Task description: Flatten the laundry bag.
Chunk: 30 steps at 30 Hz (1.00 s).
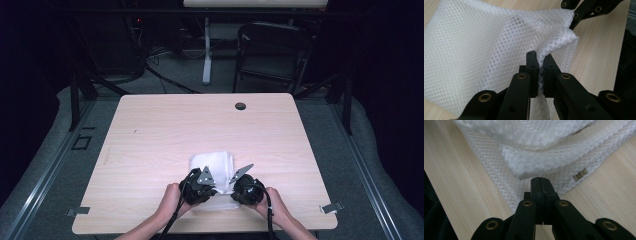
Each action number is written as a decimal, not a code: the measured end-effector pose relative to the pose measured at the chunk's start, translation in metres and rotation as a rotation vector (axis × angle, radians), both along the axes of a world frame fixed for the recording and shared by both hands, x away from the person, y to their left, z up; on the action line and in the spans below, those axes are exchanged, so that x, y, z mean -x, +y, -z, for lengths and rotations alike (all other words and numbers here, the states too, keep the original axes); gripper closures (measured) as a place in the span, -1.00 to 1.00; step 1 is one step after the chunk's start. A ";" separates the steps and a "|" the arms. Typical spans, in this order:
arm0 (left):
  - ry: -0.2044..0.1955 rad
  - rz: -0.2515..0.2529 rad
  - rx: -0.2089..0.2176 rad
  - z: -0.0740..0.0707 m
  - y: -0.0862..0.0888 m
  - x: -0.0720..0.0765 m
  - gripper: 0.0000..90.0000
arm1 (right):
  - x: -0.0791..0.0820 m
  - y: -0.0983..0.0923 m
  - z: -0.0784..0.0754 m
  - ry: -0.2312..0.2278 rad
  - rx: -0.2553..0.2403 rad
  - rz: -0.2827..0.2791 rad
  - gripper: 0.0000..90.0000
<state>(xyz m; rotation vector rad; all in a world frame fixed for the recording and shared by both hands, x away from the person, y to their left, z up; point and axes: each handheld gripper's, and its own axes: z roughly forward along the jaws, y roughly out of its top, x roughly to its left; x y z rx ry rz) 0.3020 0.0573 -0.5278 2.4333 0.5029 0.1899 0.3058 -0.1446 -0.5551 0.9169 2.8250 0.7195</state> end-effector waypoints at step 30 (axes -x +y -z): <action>-0.057 -0.131 0.097 -0.022 0.053 0.007 0.91 | 0.000 -0.001 0.001 0.000 -0.020 0.009 1.00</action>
